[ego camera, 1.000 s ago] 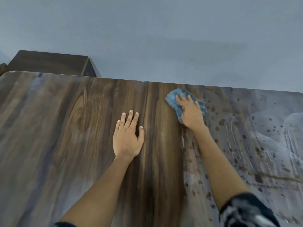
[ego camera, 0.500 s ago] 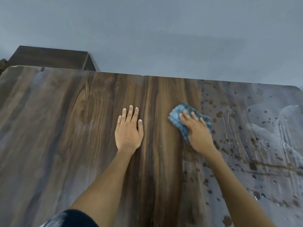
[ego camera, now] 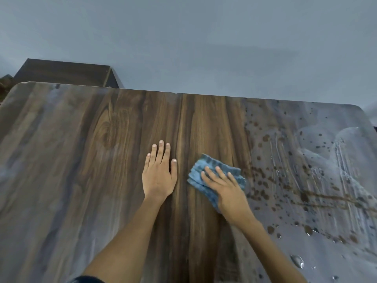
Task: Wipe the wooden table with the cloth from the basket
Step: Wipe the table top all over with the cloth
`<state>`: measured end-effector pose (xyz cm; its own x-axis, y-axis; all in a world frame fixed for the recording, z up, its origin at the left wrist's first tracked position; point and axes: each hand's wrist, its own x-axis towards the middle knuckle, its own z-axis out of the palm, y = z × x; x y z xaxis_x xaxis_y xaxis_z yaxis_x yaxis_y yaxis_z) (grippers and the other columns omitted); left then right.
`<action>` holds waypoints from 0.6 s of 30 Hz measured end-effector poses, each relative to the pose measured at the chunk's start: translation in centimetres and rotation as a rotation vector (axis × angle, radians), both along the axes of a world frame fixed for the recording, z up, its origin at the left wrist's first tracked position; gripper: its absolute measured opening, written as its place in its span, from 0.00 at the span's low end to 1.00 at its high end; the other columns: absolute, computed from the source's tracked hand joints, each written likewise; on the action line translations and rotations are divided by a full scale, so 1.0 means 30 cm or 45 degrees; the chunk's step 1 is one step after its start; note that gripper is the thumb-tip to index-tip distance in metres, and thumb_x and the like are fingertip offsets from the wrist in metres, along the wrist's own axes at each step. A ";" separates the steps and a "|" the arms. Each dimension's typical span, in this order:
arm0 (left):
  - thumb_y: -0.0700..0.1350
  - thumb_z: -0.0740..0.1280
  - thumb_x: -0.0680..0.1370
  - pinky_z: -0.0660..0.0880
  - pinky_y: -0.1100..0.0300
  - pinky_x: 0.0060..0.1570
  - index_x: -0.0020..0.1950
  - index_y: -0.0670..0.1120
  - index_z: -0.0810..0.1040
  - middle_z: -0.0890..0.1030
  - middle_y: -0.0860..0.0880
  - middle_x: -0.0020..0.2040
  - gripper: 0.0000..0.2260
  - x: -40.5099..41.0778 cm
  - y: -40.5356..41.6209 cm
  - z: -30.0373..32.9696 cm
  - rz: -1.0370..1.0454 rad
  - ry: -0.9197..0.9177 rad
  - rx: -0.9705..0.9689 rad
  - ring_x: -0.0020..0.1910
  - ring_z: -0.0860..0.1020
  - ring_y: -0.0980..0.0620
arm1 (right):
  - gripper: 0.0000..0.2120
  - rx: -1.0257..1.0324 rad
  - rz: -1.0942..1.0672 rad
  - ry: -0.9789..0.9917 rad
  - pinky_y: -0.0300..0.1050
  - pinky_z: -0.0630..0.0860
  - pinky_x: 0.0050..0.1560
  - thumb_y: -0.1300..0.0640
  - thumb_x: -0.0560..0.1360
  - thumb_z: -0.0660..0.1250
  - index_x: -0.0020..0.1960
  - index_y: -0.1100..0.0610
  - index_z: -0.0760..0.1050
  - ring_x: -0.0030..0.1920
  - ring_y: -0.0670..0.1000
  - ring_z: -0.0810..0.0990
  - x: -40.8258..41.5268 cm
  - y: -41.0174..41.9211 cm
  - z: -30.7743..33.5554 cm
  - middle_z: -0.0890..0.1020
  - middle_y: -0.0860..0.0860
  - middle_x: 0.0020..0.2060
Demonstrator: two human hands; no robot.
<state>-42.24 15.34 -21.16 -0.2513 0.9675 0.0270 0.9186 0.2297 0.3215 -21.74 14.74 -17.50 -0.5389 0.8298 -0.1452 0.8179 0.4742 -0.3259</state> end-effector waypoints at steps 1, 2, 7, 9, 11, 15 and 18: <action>0.56 0.41 0.78 0.46 0.56 0.72 0.75 0.47 0.54 0.54 0.49 0.76 0.27 0.003 -0.012 0.000 0.001 -0.003 0.002 0.75 0.49 0.52 | 0.33 0.020 -0.069 0.026 0.43 0.35 0.69 0.66 0.76 0.57 0.75 0.47 0.49 0.71 0.44 0.39 0.039 0.019 -0.001 0.45 0.41 0.72; 0.56 0.40 0.78 0.46 0.56 0.72 0.75 0.47 0.54 0.54 0.50 0.76 0.27 0.005 -0.025 0.001 0.004 -0.005 0.004 0.75 0.48 0.52 | 0.32 0.033 -0.163 0.057 0.45 0.38 0.71 0.67 0.76 0.57 0.75 0.48 0.52 0.73 0.46 0.42 0.064 0.053 -0.003 0.50 0.43 0.74; 0.57 0.39 0.77 0.45 0.56 0.73 0.75 0.48 0.52 0.53 0.50 0.76 0.28 0.024 -0.087 0.009 0.011 -0.010 -0.024 0.74 0.46 0.54 | 0.28 0.085 -0.443 -0.104 0.54 0.46 0.73 0.63 0.78 0.56 0.76 0.52 0.53 0.76 0.55 0.49 0.000 0.265 0.007 0.55 0.49 0.76; 0.57 0.39 0.77 0.46 0.55 0.73 0.75 0.48 0.52 0.53 0.50 0.76 0.29 0.033 -0.112 0.011 0.021 -0.022 -0.033 0.75 0.47 0.53 | 0.31 0.074 -0.396 -0.075 0.54 0.45 0.73 0.63 0.77 0.59 0.76 0.51 0.51 0.76 0.56 0.48 -0.059 0.247 0.014 0.53 0.48 0.76; 0.57 0.39 0.77 0.47 0.55 0.73 0.75 0.47 0.53 0.53 0.50 0.76 0.29 0.040 -0.139 0.012 0.023 -0.023 -0.039 0.75 0.47 0.53 | 0.32 0.031 -0.240 -0.016 0.51 0.41 0.73 0.65 0.76 0.59 0.76 0.50 0.52 0.76 0.54 0.47 -0.090 0.144 0.011 0.52 0.47 0.76; 0.57 0.39 0.77 0.46 0.56 0.73 0.75 0.47 0.53 0.53 0.50 0.76 0.29 0.049 -0.191 0.011 0.007 -0.018 -0.030 0.74 0.46 0.54 | 0.32 -0.038 0.007 -0.025 0.43 0.33 0.69 0.63 0.77 0.58 0.76 0.48 0.49 0.75 0.49 0.42 -0.018 -0.127 -0.004 0.47 0.43 0.75; 0.57 0.39 0.77 0.46 0.56 0.73 0.75 0.47 0.52 0.53 0.50 0.76 0.29 0.055 -0.219 0.013 0.009 -0.022 -0.032 0.74 0.46 0.54 | 0.33 -0.048 -0.080 -0.011 0.41 0.34 0.69 0.64 0.77 0.58 0.76 0.46 0.48 0.71 0.42 0.37 0.105 -0.174 -0.012 0.44 0.39 0.72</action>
